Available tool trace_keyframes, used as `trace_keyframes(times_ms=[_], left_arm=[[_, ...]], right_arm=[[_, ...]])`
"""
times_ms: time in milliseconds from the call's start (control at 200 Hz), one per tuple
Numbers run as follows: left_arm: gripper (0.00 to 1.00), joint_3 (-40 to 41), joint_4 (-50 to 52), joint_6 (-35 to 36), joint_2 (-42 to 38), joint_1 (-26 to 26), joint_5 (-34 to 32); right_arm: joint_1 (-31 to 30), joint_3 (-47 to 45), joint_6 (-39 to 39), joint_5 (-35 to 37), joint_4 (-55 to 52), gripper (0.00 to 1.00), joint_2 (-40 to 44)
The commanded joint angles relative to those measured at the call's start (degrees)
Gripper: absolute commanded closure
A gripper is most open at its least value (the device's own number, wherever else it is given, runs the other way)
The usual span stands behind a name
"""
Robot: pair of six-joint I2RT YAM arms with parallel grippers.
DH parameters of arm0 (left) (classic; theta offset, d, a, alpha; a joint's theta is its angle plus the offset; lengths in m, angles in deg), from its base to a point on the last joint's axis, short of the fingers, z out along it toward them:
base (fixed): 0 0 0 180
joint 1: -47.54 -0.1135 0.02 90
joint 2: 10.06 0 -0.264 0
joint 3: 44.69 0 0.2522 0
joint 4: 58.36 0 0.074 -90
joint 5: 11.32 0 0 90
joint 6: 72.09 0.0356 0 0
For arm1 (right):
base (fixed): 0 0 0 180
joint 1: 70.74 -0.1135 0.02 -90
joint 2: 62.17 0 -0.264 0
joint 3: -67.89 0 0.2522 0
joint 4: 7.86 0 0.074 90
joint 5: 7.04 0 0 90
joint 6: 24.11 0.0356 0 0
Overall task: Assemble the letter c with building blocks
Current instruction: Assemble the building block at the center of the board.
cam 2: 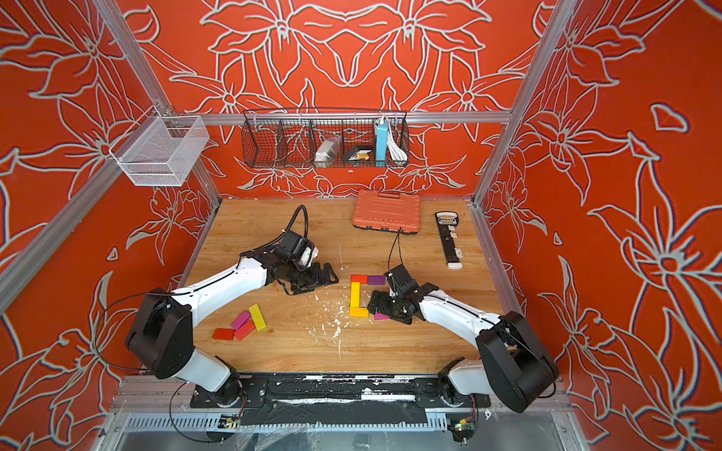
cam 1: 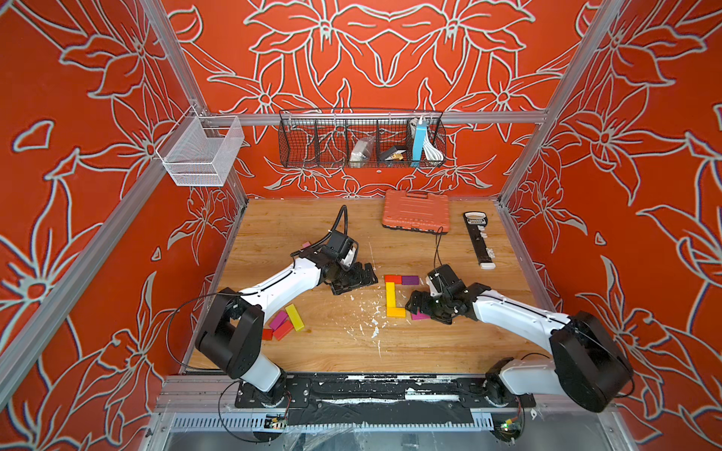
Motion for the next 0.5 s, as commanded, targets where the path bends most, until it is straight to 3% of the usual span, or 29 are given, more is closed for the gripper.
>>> trace_keyframes(times_ms=[0, 490], left_arm=[[0.02, -0.5, -0.3, -0.3, -0.5, 0.5, 0.0], [0.02, -0.7, -0.3, -0.2, -0.2, 0.6, -0.1]], right_arm=[[0.4, -1.3, 0.9, -1.0, 0.4, 0.04, 0.5], [0.3, -1.8, 1.7, -2.1, 0.4, 0.05, 1.8]])
